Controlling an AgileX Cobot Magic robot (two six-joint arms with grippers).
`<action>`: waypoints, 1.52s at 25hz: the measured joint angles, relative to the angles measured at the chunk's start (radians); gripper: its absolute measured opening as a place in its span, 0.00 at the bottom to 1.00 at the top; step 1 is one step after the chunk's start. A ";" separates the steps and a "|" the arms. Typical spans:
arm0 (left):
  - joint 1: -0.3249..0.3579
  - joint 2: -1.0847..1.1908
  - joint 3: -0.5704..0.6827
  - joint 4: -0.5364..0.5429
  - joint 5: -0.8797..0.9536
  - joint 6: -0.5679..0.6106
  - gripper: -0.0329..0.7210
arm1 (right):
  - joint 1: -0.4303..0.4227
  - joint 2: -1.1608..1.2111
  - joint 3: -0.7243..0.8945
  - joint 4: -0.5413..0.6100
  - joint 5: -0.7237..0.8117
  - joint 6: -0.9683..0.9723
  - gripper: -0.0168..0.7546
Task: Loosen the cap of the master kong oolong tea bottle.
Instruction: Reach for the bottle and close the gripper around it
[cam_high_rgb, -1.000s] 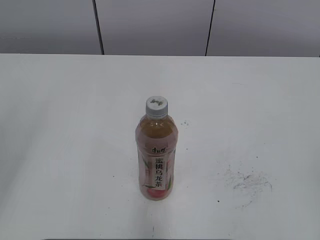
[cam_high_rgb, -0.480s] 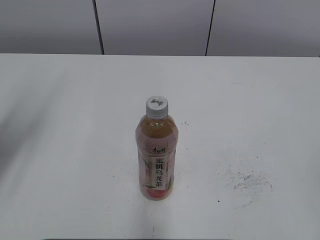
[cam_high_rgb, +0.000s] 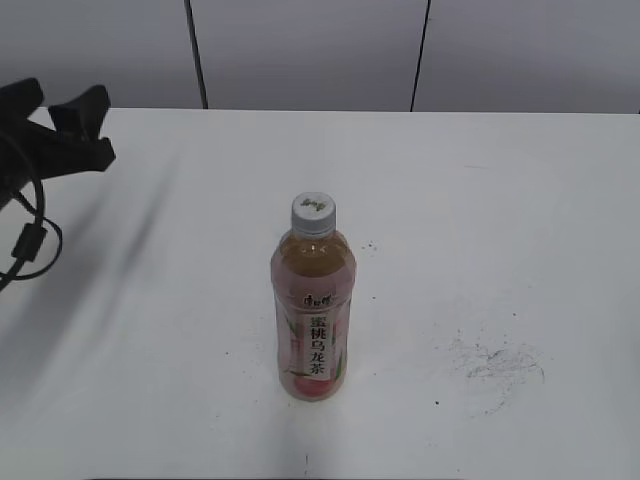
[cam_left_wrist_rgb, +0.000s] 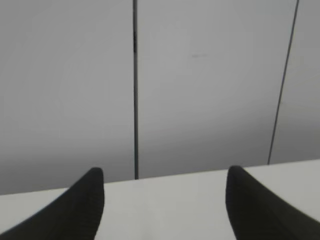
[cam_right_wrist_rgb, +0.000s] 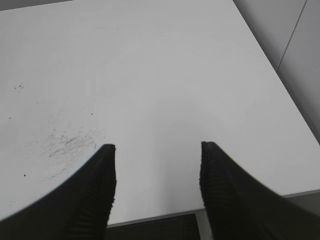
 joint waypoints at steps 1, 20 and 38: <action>0.000 0.034 -0.006 0.012 -0.010 -0.013 0.65 | 0.000 0.000 0.000 0.000 0.000 0.000 0.55; 0.000 -0.039 0.207 0.560 -0.045 -0.232 0.83 | 0.000 0.000 0.000 0.000 -0.001 0.000 0.55; -0.173 -0.045 0.140 0.802 -0.046 -0.269 0.83 | 0.000 0.000 0.000 0.000 -0.001 0.000 0.55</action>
